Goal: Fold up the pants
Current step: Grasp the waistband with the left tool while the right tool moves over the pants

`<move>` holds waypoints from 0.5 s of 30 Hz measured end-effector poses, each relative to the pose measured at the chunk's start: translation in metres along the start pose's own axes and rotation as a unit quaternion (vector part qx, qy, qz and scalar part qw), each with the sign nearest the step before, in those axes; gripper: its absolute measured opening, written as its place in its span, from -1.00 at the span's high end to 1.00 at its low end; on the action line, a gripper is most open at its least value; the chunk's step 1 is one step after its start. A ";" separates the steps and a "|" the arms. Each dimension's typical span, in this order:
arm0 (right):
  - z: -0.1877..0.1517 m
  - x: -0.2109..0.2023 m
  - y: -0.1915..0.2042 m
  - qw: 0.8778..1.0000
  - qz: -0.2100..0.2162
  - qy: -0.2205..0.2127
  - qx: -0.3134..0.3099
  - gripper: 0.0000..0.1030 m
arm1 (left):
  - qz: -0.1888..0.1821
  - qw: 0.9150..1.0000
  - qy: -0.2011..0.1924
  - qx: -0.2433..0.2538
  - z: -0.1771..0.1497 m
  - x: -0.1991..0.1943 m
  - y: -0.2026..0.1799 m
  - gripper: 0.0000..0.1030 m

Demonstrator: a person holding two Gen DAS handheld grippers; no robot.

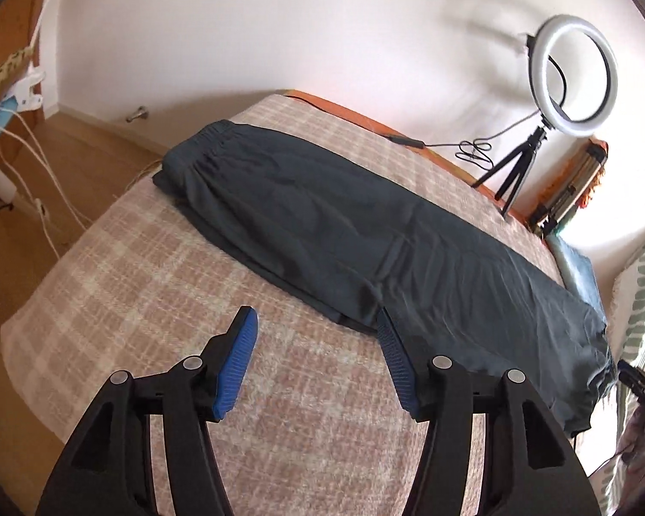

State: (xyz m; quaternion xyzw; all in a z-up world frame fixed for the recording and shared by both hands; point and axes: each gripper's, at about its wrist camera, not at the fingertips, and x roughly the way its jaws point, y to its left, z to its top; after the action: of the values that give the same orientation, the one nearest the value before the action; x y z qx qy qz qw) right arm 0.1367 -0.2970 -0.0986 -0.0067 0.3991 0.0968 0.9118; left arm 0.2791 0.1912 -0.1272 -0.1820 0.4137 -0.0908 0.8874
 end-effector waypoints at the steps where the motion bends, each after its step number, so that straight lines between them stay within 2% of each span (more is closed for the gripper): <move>1: 0.006 0.006 0.009 1.000 0.005 0.000 -0.008 -0.18 | -0.004 1.000 -0.003 -0.028 0.007 0.003 0.012 -0.11; 5: 0.027 0.031 0.042 0.999 0.024 0.006 -0.032 -0.18 | -0.021 0.993 -0.015 -0.117 0.029 0.020 0.049 -0.12; 9: 0.046 0.053 0.068 0.997 0.037 0.016 -0.059 -0.18 | -0.005 0.990 -0.030 -0.138 0.050 0.034 0.064 -0.13; 15: 0.077 0.080 0.105 0.994 0.056 0.025 -0.092 -0.18 | -0.013 0.982 -0.039 -0.184 0.063 0.053 0.090 -0.13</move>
State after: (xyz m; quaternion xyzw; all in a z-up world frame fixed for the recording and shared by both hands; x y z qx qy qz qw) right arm 0.2265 -0.1736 -0.0982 -0.0707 0.4107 0.1842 0.8902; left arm 0.3620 0.2732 -0.1630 -0.3510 0.3863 -0.0173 0.8528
